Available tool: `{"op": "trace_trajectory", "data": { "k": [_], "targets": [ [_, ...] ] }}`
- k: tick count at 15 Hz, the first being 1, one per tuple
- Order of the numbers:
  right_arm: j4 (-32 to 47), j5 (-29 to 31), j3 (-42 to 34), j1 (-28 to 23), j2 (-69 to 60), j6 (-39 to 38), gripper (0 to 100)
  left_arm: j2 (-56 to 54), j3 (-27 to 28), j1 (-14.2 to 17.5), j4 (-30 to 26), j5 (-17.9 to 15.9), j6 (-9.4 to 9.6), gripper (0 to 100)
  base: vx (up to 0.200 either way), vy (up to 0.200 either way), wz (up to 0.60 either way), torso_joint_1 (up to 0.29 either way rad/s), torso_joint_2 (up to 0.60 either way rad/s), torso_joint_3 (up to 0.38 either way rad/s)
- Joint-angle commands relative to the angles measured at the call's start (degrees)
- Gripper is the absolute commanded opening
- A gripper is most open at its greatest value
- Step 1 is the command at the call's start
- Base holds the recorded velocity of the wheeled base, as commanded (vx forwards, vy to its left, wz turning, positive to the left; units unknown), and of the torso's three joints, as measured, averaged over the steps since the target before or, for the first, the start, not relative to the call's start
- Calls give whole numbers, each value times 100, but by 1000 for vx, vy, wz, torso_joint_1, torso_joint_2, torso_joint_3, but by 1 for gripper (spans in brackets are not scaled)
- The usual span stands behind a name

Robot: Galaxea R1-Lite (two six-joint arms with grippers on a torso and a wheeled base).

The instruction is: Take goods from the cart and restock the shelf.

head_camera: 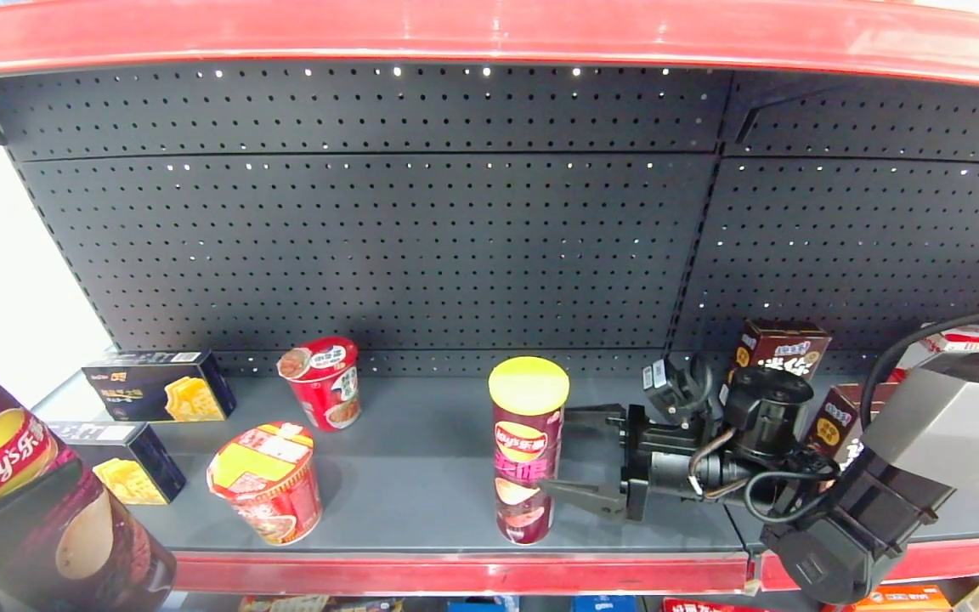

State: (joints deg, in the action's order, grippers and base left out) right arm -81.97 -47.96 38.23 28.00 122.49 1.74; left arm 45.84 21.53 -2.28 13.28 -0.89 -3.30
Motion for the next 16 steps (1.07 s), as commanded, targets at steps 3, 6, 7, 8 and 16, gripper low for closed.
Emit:
{"op": "trace_trajectory", "data": {
  "k": [3,6,7,8,16],
  "targets": [
    [-3,6,44,-128,187,1,100,31,27,-1,0,1,-4,0,0,0,0,0,0,0],
    [14,6,62,-251,196,1,100,31,27,-1,0,1,-4,0,0,0,0,0,0,0],
    [14,6,62,-313,240,1,100,31,27,-1,0,1,-4,0,0,0,0,0,0,0],
    [14,6,71,-339,249,1,100,31,27,-1,0,1,-4,0,0,0,0,0,0,0],
    [-21,-3,-158,-260,-76,10,100,13,9,8,0,19,-4,0,0,0,0,0,0,0]
  ]
}}
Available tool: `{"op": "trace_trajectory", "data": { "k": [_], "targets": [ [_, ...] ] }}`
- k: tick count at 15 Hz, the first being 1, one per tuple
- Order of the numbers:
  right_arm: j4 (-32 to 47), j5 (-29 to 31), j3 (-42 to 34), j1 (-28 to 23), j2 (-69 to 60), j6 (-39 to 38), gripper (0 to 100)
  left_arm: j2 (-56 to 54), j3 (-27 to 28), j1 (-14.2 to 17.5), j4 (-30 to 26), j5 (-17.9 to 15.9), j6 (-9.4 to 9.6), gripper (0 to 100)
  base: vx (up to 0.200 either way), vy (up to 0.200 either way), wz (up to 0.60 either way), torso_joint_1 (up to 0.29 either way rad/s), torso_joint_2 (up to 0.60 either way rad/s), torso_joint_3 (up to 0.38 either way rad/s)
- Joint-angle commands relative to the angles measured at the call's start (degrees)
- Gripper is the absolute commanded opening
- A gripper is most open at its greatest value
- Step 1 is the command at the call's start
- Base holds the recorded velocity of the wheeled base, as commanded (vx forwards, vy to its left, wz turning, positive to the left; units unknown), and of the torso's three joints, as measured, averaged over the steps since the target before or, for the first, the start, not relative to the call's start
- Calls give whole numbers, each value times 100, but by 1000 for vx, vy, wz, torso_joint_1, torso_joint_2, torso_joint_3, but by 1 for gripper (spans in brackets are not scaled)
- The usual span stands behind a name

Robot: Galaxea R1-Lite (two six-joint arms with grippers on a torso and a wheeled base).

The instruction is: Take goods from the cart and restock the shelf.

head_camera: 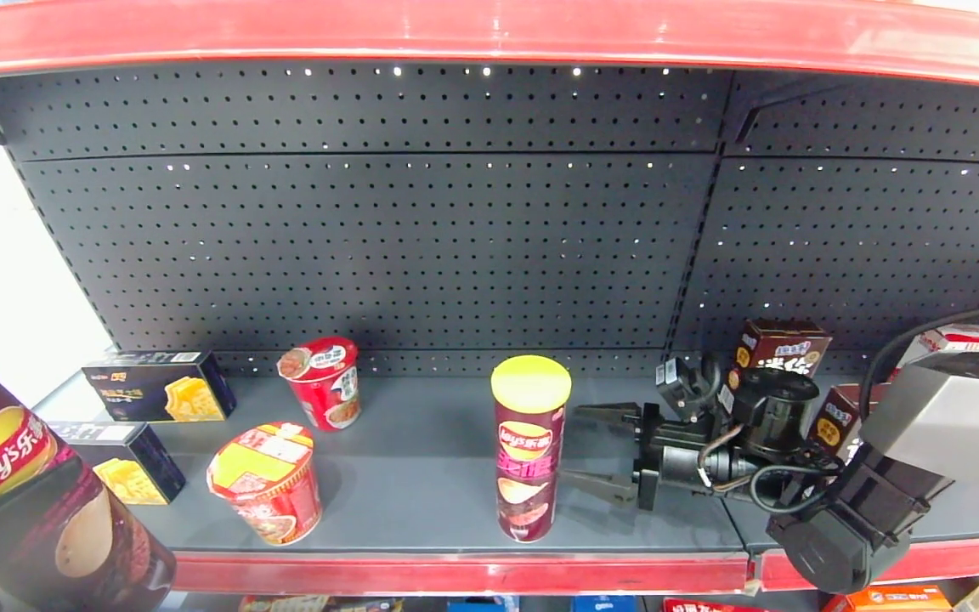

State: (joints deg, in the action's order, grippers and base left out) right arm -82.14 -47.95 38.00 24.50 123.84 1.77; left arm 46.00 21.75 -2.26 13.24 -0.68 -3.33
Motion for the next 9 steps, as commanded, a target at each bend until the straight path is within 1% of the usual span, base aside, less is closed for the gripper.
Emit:
{"op": "trace_trajectory", "data": {
  "k": [1,4,9],
  "targets": [
    [-4,-4,-223,151,-317,8,100,-3,-13,-3,3,-2,-1,0,0,0,0,0,0,0],
    [-74,-4,-434,318,-361,17,100,-3,-30,6,3,-2,-1,0,0,0,0,0,0,0],
    [-48,5,-161,345,35,8,100,-3,14,6,3,7,-10,0,0,0,0,0,0,0]
  ]
}}
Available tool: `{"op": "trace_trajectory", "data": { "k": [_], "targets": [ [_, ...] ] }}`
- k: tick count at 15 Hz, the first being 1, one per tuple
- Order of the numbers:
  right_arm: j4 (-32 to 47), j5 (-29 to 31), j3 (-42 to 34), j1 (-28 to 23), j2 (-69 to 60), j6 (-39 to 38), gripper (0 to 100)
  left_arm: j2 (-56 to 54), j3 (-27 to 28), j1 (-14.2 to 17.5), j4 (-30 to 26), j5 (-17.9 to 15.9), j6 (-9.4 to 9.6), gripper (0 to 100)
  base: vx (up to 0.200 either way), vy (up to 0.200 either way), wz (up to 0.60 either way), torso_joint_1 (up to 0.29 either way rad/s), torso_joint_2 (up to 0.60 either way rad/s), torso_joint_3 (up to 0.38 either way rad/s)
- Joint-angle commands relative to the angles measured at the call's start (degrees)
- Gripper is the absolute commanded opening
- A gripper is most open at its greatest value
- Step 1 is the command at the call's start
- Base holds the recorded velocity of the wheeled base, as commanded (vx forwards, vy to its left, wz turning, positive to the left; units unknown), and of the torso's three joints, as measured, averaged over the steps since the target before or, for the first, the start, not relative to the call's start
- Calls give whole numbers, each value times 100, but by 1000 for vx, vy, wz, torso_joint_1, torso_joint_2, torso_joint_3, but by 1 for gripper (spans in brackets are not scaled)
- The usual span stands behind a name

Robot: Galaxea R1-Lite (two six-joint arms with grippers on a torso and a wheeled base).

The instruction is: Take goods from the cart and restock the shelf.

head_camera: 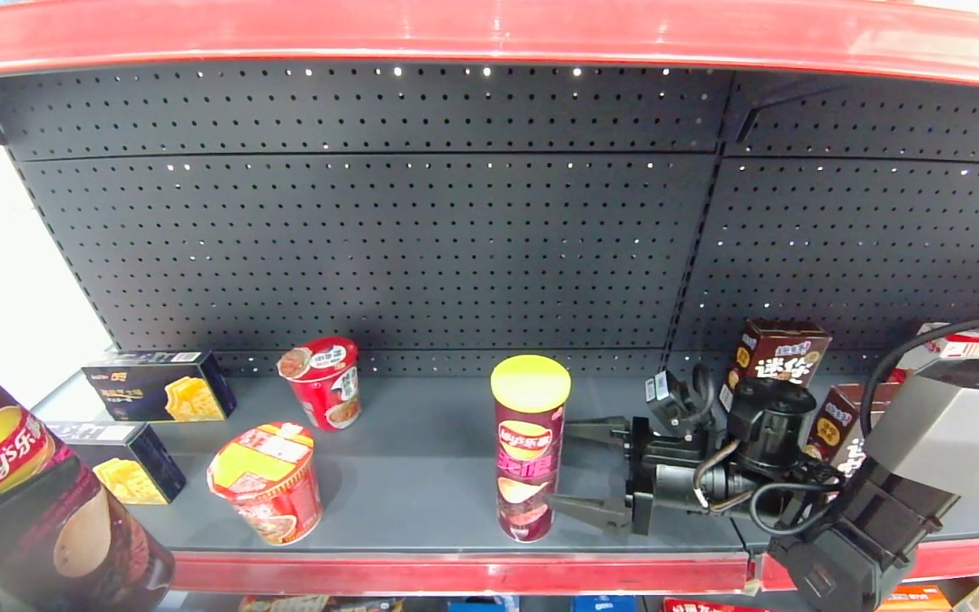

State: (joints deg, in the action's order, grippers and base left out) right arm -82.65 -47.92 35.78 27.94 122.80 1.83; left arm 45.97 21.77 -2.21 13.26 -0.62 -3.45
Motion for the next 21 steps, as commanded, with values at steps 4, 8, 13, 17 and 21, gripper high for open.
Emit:
{"op": "trace_trajectory", "data": {
  "k": [4,8,13,17,21],
  "targets": [
    [12,2,149,-245,350,2,100,26,11,1,1,-8,-7,0,0,0,0,0,0,0],
    [12,2,157,-386,377,2,100,35,11,1,1,1,-7,0,0,0,0,0,0,0],
    [39,-7,307,-421,456,2,100,35,11,1,1,1,-7,0,0,0,0,0,0,0],
    [127,-7,535,-421,605,-7,100,8,2,10,1,1,-7,0,0,0,0,0,0,0],
    [135,2,562,-509,658,-7,100,8,2,10,1,1,-7,0,0,0,0,0,0,0]
  ]
}}
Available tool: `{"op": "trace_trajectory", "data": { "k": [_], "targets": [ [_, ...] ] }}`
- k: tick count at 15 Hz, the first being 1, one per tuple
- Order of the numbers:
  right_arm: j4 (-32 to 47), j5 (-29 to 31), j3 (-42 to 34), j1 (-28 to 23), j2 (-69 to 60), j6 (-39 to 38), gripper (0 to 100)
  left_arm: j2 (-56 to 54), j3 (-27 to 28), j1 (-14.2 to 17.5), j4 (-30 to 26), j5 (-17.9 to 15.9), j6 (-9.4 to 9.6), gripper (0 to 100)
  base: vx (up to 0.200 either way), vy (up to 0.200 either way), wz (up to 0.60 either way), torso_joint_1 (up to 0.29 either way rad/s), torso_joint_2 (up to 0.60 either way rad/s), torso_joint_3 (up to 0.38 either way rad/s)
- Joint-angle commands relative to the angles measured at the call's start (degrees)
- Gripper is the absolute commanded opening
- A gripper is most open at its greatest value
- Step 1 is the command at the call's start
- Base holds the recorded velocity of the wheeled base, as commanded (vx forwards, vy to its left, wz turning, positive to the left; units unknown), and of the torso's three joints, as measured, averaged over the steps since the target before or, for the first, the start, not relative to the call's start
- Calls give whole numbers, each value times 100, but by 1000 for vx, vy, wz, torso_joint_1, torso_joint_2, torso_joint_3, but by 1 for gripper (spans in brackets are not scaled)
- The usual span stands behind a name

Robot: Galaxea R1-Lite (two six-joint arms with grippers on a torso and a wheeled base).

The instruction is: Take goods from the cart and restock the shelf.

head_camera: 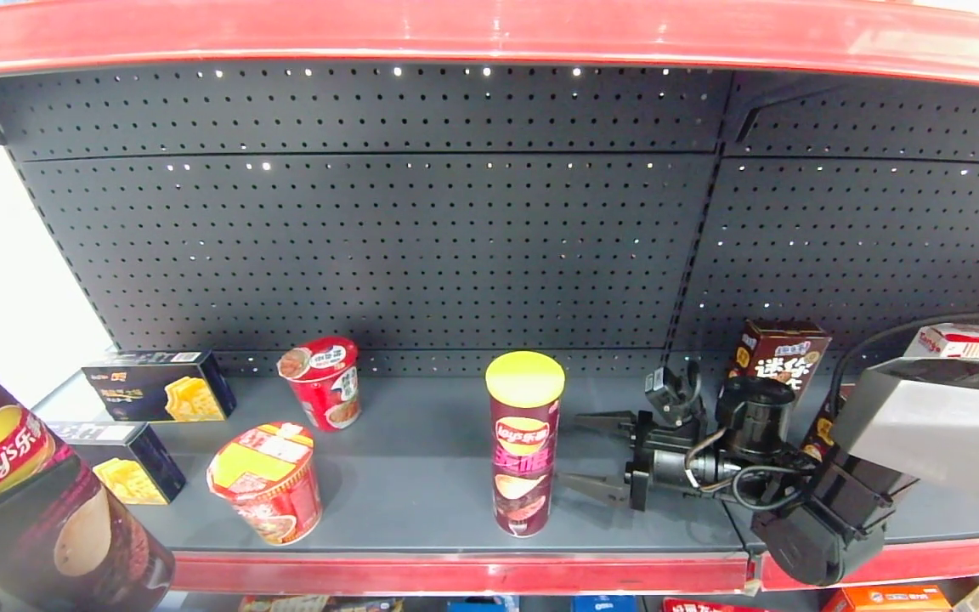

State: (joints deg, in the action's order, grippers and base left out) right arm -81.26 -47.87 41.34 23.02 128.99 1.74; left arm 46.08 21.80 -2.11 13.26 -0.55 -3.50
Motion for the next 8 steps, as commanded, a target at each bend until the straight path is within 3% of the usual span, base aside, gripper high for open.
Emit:
{"op": "trace_trajectory", "data": {
  "k": [1,8],
  "targets": [
    [-4,-3,6,-96,47,1,100,-3,-9,0,1,-7,-2,0,0,0,0,0,0,0],
    [-12,-3,32,-43,39,1,100,6,-9,0,1,2,-2,0,0,0,0,0,0,0]
  ]
}}
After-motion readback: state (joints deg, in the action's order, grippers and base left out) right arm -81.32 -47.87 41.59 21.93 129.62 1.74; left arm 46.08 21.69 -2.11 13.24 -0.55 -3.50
